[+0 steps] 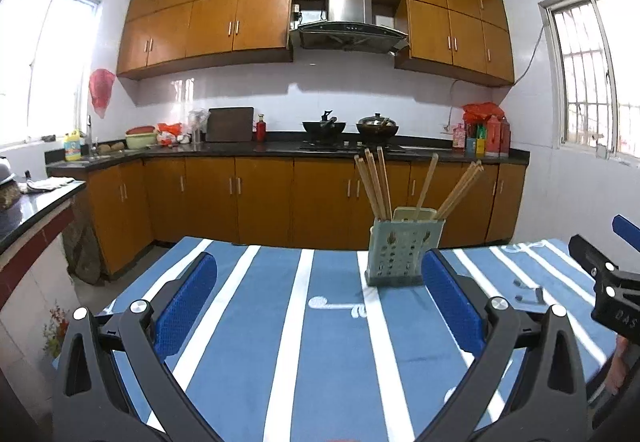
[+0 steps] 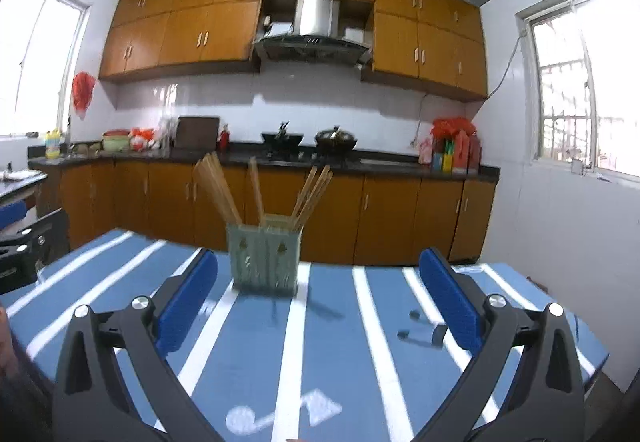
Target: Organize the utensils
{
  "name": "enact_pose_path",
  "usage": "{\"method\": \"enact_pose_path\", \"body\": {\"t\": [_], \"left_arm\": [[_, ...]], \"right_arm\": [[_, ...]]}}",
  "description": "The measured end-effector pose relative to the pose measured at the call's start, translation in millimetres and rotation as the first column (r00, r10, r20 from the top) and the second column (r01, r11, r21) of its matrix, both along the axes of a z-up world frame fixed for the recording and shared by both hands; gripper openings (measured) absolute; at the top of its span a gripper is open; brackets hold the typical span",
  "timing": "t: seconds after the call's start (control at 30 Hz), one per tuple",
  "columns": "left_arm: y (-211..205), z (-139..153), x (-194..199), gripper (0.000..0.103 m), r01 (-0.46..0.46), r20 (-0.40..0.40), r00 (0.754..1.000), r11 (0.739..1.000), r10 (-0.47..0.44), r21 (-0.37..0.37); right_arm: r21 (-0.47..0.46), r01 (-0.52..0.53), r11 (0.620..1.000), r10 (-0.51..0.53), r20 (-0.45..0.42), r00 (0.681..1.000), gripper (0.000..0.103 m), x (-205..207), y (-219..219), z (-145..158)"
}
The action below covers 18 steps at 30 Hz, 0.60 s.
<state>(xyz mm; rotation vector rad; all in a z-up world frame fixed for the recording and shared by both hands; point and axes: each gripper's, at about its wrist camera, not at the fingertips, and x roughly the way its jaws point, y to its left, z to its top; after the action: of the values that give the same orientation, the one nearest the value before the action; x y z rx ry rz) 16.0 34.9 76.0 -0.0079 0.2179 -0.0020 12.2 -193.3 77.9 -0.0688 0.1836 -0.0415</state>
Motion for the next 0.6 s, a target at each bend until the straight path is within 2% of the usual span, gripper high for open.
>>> {"method": "enact_pose_path", "body": {"t": [0.1, 0.4, 0.6], "left_arm": [[-6.9, -13.5, -8.0, 0.101, 0.011, -0.026, 1.0, 1.0, -0.011, 0.017], [-11.4, -48.4, -20.8, 0.101, 0.043, -0.115, 0.992, 0.999, -0.043, -0.003], [-10.0, -61.3, -28.8, 0.101, 0.032, -0.13, 0.991, 0.999, -0.033, -0.007]], "right_arm": [[0.018, -0.018, 1.0, 0.018, -0.033, 0.999, 0.099, -7.6, 0.3, -11.4], [0.054, -0.032, 0.998, 0.038, -0.12, 0.992, 0.099, -23.3, 0.6, -45.0], [0.071, -0.02, 0.997, 0.032, -0.166, 0.986, 0.099, -26.3, -3.7, -61.6]]}}
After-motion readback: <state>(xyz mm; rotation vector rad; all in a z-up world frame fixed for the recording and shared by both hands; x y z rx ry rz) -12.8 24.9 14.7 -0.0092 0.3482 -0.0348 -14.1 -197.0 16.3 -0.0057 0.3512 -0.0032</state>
